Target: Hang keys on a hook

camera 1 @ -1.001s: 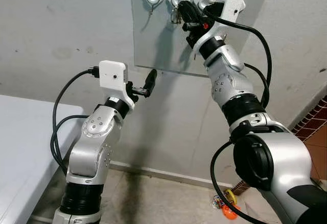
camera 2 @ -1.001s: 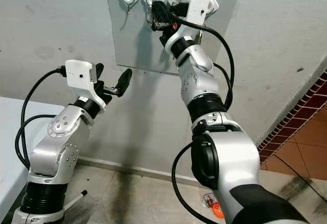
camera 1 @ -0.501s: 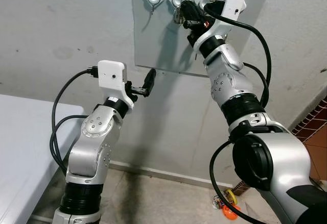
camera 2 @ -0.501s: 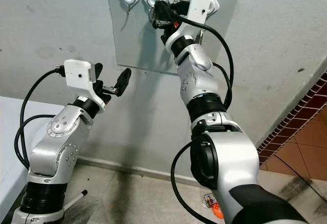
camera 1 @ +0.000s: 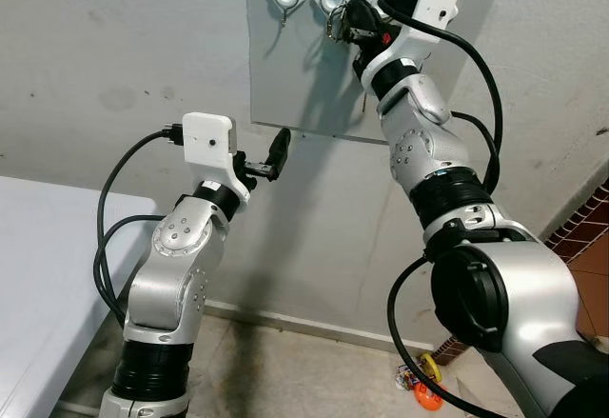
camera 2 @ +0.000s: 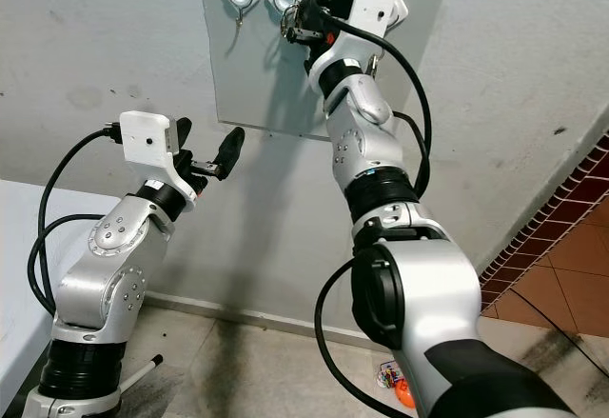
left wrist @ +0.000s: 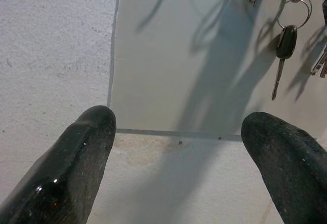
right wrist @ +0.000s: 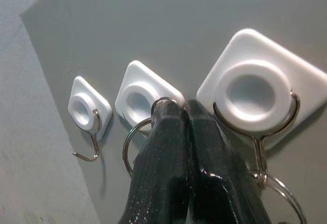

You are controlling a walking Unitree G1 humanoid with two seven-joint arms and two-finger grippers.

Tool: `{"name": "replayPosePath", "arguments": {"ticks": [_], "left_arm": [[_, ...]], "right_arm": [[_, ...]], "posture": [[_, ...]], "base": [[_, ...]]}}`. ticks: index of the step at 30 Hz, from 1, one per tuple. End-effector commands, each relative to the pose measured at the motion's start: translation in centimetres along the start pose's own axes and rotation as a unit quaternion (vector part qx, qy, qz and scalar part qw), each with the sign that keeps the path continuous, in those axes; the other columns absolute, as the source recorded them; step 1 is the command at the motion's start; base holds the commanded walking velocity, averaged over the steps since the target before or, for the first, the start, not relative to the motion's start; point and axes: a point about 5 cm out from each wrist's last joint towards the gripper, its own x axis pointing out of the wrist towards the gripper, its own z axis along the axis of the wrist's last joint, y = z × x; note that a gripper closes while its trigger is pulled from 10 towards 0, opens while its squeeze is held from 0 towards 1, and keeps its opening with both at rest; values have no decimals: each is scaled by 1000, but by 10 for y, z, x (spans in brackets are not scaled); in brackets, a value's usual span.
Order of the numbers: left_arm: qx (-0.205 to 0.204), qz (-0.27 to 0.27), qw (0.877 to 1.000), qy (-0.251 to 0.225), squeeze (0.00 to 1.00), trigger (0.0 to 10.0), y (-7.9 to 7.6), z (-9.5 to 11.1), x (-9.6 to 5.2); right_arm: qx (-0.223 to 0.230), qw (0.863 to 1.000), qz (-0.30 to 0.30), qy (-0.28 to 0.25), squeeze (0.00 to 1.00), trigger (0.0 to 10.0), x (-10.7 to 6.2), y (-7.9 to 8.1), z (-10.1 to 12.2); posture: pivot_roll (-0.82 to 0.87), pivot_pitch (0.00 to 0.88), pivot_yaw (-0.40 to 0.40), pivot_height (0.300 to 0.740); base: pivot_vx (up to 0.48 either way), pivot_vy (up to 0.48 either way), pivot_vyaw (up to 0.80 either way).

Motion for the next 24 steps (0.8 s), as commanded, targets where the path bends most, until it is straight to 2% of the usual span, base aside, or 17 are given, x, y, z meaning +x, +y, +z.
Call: {"name": "replayPosePath", "arguments": {"ticks": [1,13,24], "left_arm": [[2,-3,1000,-12,0,10000,-3,8,1],[-1,-1,1000,-12,0,10000,-3,9,1],[-1,4,1000,-11,0,10000,-2,9,0]], "right_arm": [[-9,1000,-3,-2,0,10000,3,3,6],[-39,999,-7,26,0,10000,2,8,-2],[-40,999,-9,29,0,10000,4,15,0]], "posture": [[75,0,-52,740],[71,0,-54,740],[70,2,-54,740]], "base": [[0,0,0],[0,0,0],[0,0,0]]}}
